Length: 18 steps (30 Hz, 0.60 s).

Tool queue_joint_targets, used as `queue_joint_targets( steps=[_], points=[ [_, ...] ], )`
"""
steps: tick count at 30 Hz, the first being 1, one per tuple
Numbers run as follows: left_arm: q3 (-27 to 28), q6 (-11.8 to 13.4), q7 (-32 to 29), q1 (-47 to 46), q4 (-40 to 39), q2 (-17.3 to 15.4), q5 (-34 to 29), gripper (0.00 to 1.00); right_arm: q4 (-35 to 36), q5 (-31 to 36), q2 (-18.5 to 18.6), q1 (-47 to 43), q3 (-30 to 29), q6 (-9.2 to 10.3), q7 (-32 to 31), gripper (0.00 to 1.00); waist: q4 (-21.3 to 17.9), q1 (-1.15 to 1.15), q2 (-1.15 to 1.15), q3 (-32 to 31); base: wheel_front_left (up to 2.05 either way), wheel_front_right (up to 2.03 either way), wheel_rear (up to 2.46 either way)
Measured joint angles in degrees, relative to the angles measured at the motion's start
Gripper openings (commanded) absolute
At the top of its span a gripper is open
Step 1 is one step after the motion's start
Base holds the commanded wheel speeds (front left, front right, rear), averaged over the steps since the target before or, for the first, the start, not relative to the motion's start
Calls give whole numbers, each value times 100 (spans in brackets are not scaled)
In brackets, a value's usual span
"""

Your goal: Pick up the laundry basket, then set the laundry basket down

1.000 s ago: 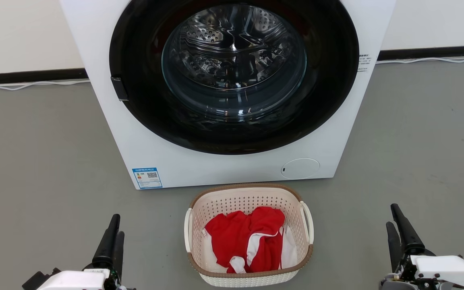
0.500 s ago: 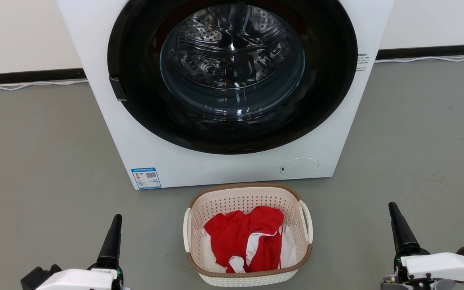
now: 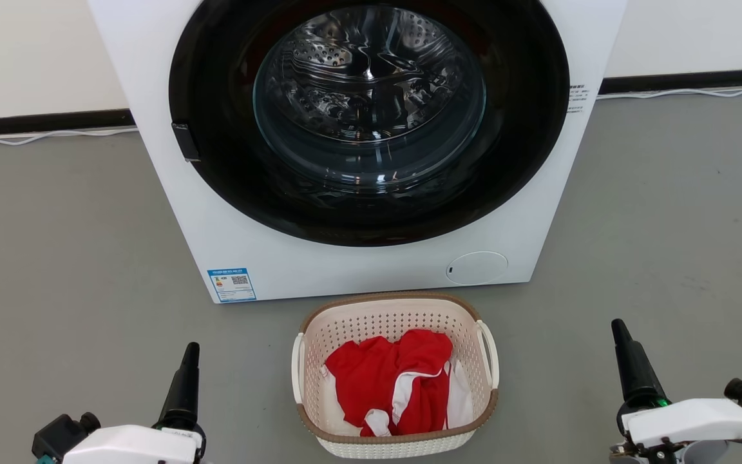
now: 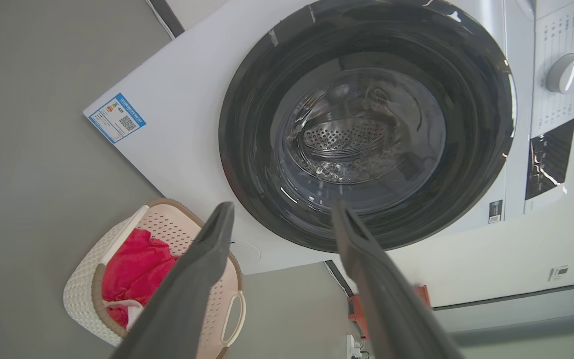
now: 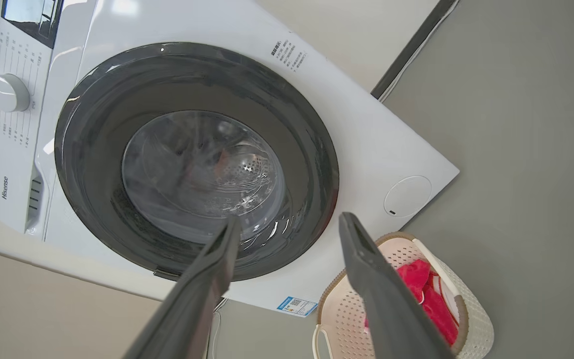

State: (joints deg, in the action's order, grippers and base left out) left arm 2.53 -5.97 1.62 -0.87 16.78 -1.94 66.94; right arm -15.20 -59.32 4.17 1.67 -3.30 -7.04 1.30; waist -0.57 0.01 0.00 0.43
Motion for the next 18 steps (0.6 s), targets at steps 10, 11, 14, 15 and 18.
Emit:
queue_joint_targets(
  steps=[10,11,14,15,18],
  points=[
    [-52,35,196,-2,-51,-2,-982,100,-8,938,60,107,126,-1,191,100,-1,0,0,10,0,0,0],
    [-56,36,201,-2,-56,-2,-1070,100,-9,1023,64,107,137,-1,192,100,-2,0,0,11,0,0,0],
    [-69,36,248,-2,-74,-2,-1294,100,-25,1282,70,108,162,-1,244,100,-4,0,0,10,0,0,0],
    [-69,40,253,-3,-81,-3,-1377,100,-37,1362,73,108,167,-1,260,100,-4,0,0,10,0,0,0],
    [-68,40,314,-3,-93,-5,-1536,100,-60,1606,74,107,188,-1,310,100,-10,0,0,13,0,0,0]
  ],
)
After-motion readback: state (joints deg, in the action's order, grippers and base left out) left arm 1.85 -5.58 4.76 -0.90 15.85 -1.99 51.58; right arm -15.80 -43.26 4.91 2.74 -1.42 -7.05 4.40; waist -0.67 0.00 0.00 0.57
